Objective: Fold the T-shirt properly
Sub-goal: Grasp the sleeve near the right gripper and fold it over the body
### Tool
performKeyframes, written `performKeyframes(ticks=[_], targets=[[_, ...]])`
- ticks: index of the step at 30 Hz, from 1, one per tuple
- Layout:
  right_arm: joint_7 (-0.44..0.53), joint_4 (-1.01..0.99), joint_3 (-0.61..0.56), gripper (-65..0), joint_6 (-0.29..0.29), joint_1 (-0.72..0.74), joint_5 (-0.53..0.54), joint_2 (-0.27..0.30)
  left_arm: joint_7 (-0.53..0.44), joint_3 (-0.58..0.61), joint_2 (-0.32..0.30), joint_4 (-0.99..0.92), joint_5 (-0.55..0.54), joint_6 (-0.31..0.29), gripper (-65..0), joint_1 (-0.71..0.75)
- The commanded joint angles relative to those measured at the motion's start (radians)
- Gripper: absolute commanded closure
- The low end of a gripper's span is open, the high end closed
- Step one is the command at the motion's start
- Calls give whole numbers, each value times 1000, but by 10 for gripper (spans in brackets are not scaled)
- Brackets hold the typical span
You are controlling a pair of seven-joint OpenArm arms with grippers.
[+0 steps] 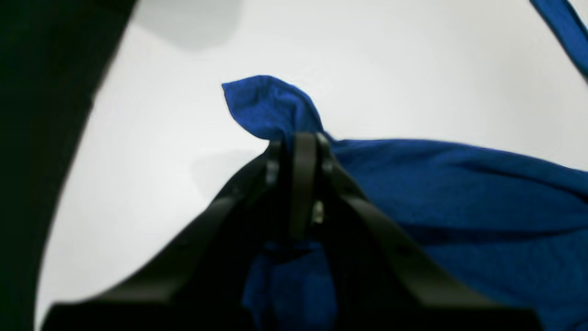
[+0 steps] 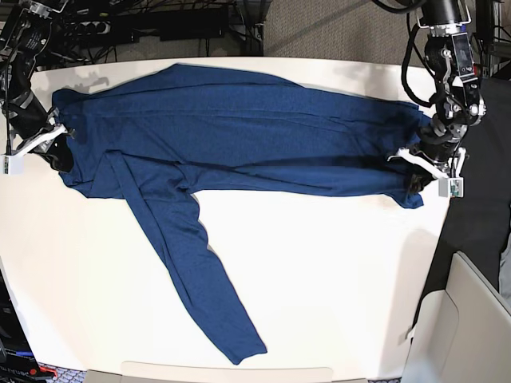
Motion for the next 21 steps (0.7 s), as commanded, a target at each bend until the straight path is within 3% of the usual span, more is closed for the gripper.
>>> performKeyframes(ticks=[1, 4, 7, 9, 14, 21], targets=[[25, 12, 0, -5, 1, 16, 13, 16, -27, -5, -18, 16, -6, -4, -1, -13], [25, 10, -79, -25, -3, 74, -52, 11, -27, 2, -12, 13, -5, -4, -1, -15], [27, 10, -185, -117, -4, 155, -204, 10, -27, 6, -2, 13, -5, -1, -13, -16], [27, -10, -230, -189, -4, 197, -291, -22, -27, 6, 2, 13, -5, 1, -50, -18], [24, -125, -297, -342, -4, 310, -414, -73, 2, 6, 4, 13, -6, 1, -140, -18], [27, -281, -302, -371, -4, 479, -549, -133, 36, 4, 4, 13, -6, 1, -171, -20]])
